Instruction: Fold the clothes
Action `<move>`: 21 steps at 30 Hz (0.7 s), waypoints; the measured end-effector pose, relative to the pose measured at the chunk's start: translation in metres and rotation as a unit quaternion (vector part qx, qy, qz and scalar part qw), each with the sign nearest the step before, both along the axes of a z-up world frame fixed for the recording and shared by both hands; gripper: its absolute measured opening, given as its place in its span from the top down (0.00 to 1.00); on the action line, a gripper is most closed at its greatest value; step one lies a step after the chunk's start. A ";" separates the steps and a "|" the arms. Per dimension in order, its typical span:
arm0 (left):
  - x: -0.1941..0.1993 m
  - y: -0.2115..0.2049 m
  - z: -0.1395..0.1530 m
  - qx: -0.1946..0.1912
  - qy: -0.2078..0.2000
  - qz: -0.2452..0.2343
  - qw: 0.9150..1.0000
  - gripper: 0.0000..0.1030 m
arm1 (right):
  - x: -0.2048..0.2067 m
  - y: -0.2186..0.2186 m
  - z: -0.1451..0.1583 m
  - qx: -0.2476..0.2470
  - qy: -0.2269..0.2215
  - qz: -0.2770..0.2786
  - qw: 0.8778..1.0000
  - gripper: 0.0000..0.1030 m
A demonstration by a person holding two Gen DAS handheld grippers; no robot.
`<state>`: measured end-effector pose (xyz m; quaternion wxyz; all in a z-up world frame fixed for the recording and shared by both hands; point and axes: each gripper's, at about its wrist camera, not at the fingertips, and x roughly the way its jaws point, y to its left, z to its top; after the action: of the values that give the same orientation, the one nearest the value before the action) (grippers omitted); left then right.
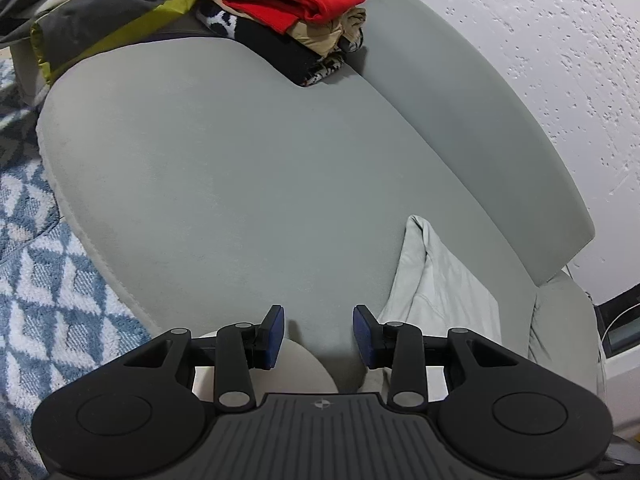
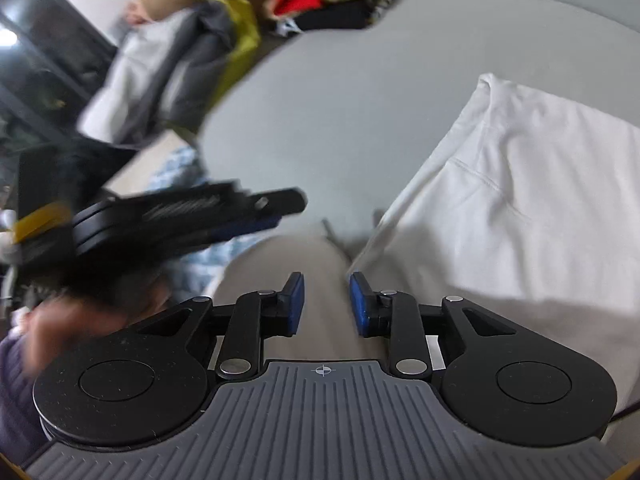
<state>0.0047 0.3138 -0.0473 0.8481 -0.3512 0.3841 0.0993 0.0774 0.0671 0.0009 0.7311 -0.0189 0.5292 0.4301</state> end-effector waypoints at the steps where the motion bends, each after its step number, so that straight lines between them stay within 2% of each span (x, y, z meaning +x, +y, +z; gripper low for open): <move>1: 0.001 -0.002 0.000 0.001 0.000 -0.003 1.000 0.66 | -0.002 -0.016 0.006 0.003 -0.006 -0.012 1.000 0.55; 3: 0.005 -0.014 0.003 0.000 -0.012 -0.031 0.999 0.68 | 0.000 -0.048 0.013 -0.003 -0.023 -0.054 0.998 0.53; 4: 0.008 -0.022 0.005 -0.001 -0.021 -0.050 0.999 0.74 | 0.003 -0.064 0.015 -0.011 -0.034 -0.083 0.996 0.53; 5: 0.012 -0.033 0.007 -0.002 -0.032 -0.075 0.997 0.83 | 0.007 -0.080 0.014 -0.024 -0.047 -0.114 0.992 0.54; 8: 0.033 -0.071 0.010 0.001 -0.048 -0.159 0.986 0.88 | 0.016 -0.112 0.002 -0.064 -0.075 -0.195 0.976 0.67; 10: 0.053 -0.097 0.007 0.008 -0.048 -0.213 0.976 0.89 | 0.018 -0.121 -0.009 -0.072 -0.092 -0.205 0.972 0.68; 12: 0.076 -0.117 0.003 0.038 -0.047 -0.242 0.968 0.92 | 0.020 -0.117 -0.017 -0.080 -0.124 -0.193 0.970 0.68; 14: 0.095 -0.127 -0.002 0.080 -0.053 -0.242 0.965 0.93 | 0.020 -0.105 -0.023 -0.092 -0.173 -0.157 0.968 0.68; 17: 0.113 -0.126 -0.016 0.165 0.026 -0.200 0.965 0.98 | 0.013 -0.089 -0.035 -0.126 -0.219 -0.096 0.963 0.71; 18: 0.108 -0.119 -0.015 0.157 0.033 -0.191 0.968 0.96 | 0.012 -0.086 -0.041 -0.147 -0.221 -0.079 0.961 0.73; 19: 0.103 -0.113 -0.015 0.149 0.040 -0.183 0.971 0.94 | 0.011 -0.089 -0.047 -0.168 -0.204 -0.077 0.961 0.74; 21: 0.093 -0.100 -0.015 0.132 0.053 -0.166 0.976 0.94 | 0.006 -0.110 -0.049 -0.155 -0.175 -0.099 0.967 0.74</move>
<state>0.0979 0.2139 -0.0622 0.8697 -0.1623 0.4654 0.0258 0.0830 -0.0431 -0.0478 0.8394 -0.1545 0.4526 0.2582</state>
